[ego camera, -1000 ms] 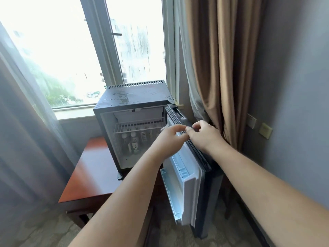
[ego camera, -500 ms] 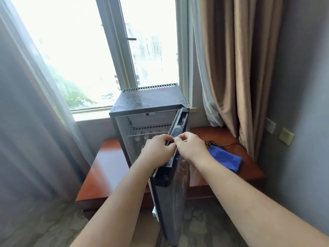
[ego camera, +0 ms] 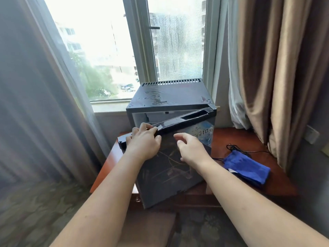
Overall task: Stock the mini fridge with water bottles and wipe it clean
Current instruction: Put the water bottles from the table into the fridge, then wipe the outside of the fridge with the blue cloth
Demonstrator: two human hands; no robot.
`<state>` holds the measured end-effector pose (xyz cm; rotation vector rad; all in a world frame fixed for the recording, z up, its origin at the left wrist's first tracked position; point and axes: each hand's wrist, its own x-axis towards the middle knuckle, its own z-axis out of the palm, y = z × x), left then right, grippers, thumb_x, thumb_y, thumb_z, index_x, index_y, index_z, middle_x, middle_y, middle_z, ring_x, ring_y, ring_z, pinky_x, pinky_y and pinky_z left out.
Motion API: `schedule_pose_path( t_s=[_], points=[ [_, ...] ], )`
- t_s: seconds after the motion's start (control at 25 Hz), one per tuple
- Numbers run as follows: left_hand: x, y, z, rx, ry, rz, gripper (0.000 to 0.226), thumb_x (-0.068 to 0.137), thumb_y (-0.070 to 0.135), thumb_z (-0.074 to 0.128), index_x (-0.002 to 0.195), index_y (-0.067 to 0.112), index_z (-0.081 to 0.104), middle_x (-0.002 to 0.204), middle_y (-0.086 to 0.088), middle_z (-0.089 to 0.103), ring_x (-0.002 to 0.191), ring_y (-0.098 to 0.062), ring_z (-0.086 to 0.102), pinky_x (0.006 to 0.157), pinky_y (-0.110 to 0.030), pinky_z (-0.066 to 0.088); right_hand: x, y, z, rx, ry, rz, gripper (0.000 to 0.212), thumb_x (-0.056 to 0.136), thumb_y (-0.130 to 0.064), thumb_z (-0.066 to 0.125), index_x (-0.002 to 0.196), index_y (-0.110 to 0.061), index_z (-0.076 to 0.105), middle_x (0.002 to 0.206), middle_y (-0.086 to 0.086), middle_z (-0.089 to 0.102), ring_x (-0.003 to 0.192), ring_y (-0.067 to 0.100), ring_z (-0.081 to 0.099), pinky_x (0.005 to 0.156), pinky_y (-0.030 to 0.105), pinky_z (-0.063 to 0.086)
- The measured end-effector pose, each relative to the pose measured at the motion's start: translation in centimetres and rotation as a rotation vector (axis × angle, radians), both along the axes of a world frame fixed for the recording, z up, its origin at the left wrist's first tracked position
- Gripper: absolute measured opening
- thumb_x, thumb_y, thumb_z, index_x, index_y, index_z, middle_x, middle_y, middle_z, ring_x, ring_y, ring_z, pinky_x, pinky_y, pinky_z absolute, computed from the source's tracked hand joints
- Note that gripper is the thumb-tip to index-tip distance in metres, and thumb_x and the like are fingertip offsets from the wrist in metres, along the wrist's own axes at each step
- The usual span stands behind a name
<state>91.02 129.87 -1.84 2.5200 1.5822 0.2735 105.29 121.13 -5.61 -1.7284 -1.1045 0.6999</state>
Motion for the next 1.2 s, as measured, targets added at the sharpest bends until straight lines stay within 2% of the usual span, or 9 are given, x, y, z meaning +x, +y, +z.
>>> schedule_pose_path(
  t_s=[0.16,0.32,0.4,0.48,0.64,0.72,0.88,1.04,1.2],
  points=[
    [-0.1,5.6,-1.4,0.003,-0.086,-0.037,0.051,0.105,0.045,0.037,0.155,0.037,0.038,0.156,0.015,0.032,0.143,-0.024,0.029,0.117,-0.046,0.022,1.4,4.0,0.2,0.072,-0.046,-0.048,0.027,0.100,-0.022,0.052,0.117,-0.034,0.070,0.115,-0.013,0.070,0.110,0.009,0.063,0.094,0.043,0.058],
    [0.2,10.3,-2.4,0.017,-0.208,-0.104,0.047,0.106,0.045,0.038,0.153,0.041,0.039,0.156,0.023,0.032,0.147,-0.016,0.022,0.123,-0.040,0.014,1.9,8.3,1.3,0.115,-0.139,-0.069,0.024,0.101,-0.019,0.055,0.116,-0.029,0.071,0.112,-0.016,0.071,0.109,0.004,0.063,0.098,0.024,0.050],
    [0.4,12.3,-2.8,0.015,-0.281,-0.141,0.044,0.106,0.045,0.040,0.150,0.043,0.043,0.154,0.026,0.034,0.147,-0.012,0.021,0.123,-0.037,0.012,1.9,10.2,1.7,0.125,-0.161,-0.068,0.024,0.101,-0.019,0.056,0.116,-0.028,0.071,0.111,-0.016,0.072,0.106,0.001,0.063,0.098,0.021,0.048],
    [0.9,13.9,-3.5,0.034,-0.378,-0.169,0.040,0.105,0.044,0.045,0.144,0.042,0.051,0.151,0.025,0.040,0.145,-0.012,0.028,0.122,-0.033,0.011,2.0,12.0,1.7,0.136,-0.154,-0.080,0.023,0.101,-0.020,0.057,0.115,-0.029,0.072,0.109,-0.017,0.072,0.103,-0.003,0.063,0.097,0.021,0.050],
    [1.2,14.7,-4.6,0.110,-0.460,-0.168,0.037,0.101,0.043,0.054,0.138,0.039,0.060,0.144,0.025,0.048,0.137,-0.010,0.036,0.119,-0.029,0.011,2.3,13.8,0.6,0.189,-0.091,-0.143,0.020,0.099,-0.021,0.059,0.106,-0.033,0.073,0.098,-0.019,0.074,0.096,-0.002,0.068,0.090,0.034,0.059],
    [1.7,14.4,-4.6,0.148,-0.532,-0.176,0.033,0.099,0.039,0.058,0.131,0.036,0.066,0.138,0.023,0.053,0.133,-0.009,0.040,0.119,-0.030,0.017,2.5,13.7,0.1,0.194,-0.062,-0.125,0.021,0.099,-0.021,0.059,0.103,-0.035,0.073,0.096,-0.019,0.075,0.094,0.000,0.070,0.086,0.036,0.061],
    [4.7,12.2,-3.8,0.073,-0.702,-0.317,0.022,0.097,0.029,0.064,0.116,0.031,0.074,0.127,0.021,0.060,0.126,-0.004,0.043,0.109,-0.016,0.034,4.3,12.1,-0.8,0.202,0.024,-0.074,0.019,0.100,-0.018,0.060,0.102,-0.031,0.074,0.094,-0.011,0.077,0.083,0.008,0.074,0.073,0.030,0.060],
    [9.6,8.0,-3.7,0.152,-0.840,-0.436,0.017,0.094,0.012,0.068,0.101,0.023,0.078,0.111,0.015,0.069,0.115,-0.013,0.059,0.099,-0.026,0.047,8.9,8.4,-3.1,0.190,0.083,-0.119,0.020,0.100,-0.016,0.059,0.098,-0.028,0.074,0.086,-0.001,0.078,0.072,0.016,0.075,0.065,0.027,0.056],
    [17.3,4.0,-4.7,-0.147,-0.835,-0.527,0.018,0.096,0.014,0.064,0.100,0.026,0.078,0.104,0.016,0.071,0.105,-0.008,0.065,0.091,-0.028,0.052,15.7,4.2,-6.9,0.147,0.125,-0.176,0.016,0.099,-0.012,0.062,0.096,-0.023,0.074,0.080,0.005,0.076,0.070,0.028,0.073,0.064,0.041,0.060]
  ],
)
